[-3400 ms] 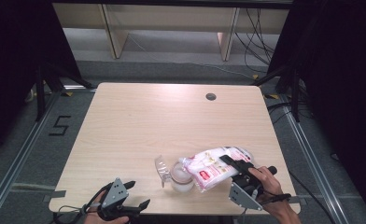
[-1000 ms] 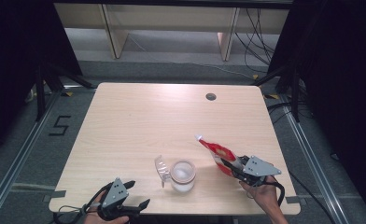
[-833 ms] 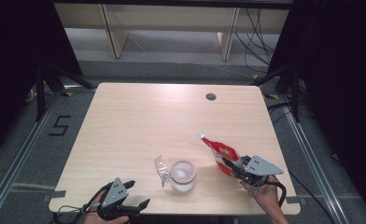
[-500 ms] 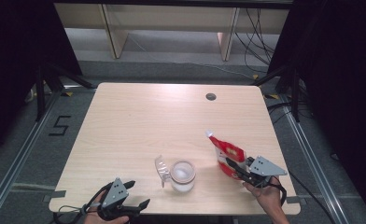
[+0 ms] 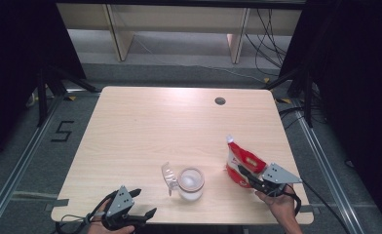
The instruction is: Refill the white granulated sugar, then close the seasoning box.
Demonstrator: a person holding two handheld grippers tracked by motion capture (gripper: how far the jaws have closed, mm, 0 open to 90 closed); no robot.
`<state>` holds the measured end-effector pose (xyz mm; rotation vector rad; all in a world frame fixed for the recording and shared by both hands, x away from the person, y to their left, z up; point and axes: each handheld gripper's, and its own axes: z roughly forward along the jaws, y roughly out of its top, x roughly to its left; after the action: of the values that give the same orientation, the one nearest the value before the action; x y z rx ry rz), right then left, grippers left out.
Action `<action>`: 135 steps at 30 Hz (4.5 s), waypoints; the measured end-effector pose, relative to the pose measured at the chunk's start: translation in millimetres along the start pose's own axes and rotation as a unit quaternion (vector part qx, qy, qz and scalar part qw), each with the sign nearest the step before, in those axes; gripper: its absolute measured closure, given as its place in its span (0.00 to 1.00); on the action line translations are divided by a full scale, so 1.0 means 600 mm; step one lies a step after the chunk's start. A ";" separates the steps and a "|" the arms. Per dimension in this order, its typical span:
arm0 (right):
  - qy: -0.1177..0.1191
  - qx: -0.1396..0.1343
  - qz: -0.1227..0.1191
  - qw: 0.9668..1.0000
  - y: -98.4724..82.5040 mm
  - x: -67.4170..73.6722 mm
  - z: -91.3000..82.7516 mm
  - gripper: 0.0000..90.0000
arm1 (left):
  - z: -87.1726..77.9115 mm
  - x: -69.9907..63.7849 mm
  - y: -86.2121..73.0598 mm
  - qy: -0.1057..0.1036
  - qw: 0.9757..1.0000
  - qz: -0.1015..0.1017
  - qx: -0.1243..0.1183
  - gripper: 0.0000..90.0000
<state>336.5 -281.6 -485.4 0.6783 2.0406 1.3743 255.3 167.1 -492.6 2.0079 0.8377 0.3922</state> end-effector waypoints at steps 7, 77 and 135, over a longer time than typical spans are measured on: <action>0.000 -0.001 0.005 1.000 0.003 0.000 -0.005 0.74 | 0.000 -0.002 0.000 0.000 1.000 -0.005 -0.003 0.22; -0.036 0.106 0.082 0.990 -0.019 0.069 -0.121 0.20 | 0.015 0.003 0.010 -0.018 0.999 -0.029 -0.012 0.22; -0.019 0.119 0.093 0.988 -0.020 0.095 -0.125 0.22 | 0.003 -0.019 0.078 -0.045 0.997 -0.001 -0.063 0.99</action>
<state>242.3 -294.5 -484.7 1.0132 2.1760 1.2147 267.4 140.7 -453.9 1.8934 0.7403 0.3438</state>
